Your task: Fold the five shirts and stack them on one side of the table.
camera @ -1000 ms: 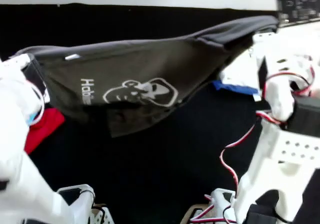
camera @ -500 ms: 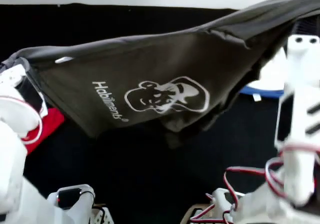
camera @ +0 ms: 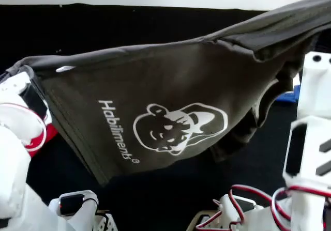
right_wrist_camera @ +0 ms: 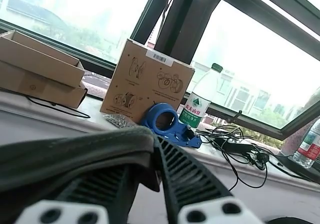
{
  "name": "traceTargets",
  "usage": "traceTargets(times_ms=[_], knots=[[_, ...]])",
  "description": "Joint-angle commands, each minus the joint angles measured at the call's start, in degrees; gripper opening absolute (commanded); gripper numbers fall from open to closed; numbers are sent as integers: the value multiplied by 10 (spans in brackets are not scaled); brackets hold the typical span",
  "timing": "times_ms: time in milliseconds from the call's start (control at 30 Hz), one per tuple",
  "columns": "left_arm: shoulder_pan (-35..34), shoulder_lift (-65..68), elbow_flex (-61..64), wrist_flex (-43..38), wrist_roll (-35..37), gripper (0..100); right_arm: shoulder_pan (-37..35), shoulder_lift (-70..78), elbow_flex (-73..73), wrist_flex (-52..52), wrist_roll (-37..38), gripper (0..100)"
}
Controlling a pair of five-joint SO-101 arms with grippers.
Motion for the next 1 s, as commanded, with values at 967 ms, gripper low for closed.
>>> traceTargets(times_ms=[967], knots=[[7, -30, 164, -69, -1, 8, -32, -43, 235, -73, 5, 6]])
